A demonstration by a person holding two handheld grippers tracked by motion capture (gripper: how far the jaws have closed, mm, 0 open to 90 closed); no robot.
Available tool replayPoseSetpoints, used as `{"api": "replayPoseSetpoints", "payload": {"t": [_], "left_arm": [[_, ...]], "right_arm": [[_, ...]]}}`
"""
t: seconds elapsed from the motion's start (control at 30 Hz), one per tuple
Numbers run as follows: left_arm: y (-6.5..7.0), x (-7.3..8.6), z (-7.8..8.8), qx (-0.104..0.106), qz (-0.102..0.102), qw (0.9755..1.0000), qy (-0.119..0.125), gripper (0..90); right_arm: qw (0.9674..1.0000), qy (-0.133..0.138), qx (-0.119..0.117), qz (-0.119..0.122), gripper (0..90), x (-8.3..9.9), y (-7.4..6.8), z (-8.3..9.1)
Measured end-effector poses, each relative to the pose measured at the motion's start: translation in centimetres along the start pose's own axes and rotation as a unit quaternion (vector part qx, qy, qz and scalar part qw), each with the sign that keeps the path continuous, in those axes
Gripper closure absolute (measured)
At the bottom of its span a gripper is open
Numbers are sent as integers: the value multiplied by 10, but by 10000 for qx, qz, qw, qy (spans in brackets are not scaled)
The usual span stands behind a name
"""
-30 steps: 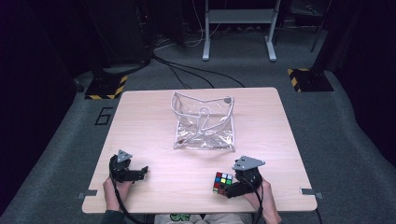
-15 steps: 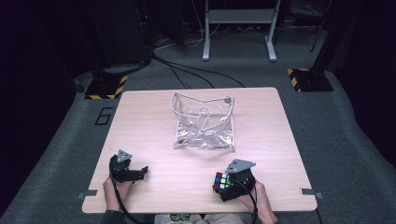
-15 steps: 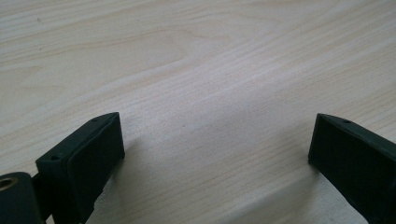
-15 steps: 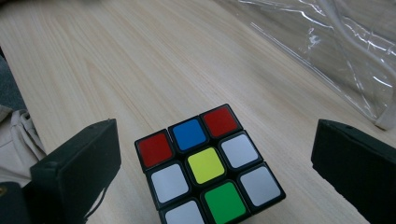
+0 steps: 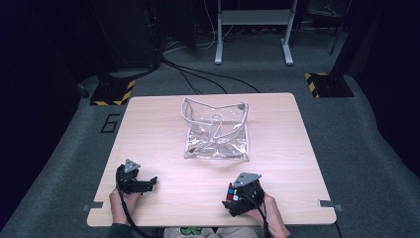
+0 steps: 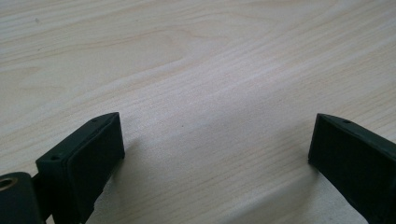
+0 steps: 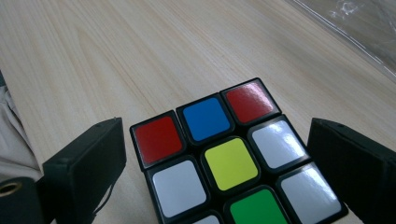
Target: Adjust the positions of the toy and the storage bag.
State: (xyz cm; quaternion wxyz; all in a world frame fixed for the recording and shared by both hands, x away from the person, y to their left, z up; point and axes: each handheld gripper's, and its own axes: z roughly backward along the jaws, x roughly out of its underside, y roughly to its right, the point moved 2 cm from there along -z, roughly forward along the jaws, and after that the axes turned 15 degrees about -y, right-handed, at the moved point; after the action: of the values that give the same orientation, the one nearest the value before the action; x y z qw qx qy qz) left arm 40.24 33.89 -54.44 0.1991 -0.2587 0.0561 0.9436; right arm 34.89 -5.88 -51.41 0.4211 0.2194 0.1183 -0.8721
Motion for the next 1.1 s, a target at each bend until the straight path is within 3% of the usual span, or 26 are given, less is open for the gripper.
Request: {"api": "replayPoseSetpoints", "payload": {"t": [0.43,0.67,1.1], "left_arm": [[0,0,0,-24,-2,10000,20,32],[0,0,0,-24,-4,10000,19,32],[0,0,0,-26,1,10000,18,32]], "right_arm": [[10000,-75,-14,8,205,1,1,-3],[10000,24,-6,24,297,1,2,-1],[9998,172,43,-70,329,3,3,4]]}}
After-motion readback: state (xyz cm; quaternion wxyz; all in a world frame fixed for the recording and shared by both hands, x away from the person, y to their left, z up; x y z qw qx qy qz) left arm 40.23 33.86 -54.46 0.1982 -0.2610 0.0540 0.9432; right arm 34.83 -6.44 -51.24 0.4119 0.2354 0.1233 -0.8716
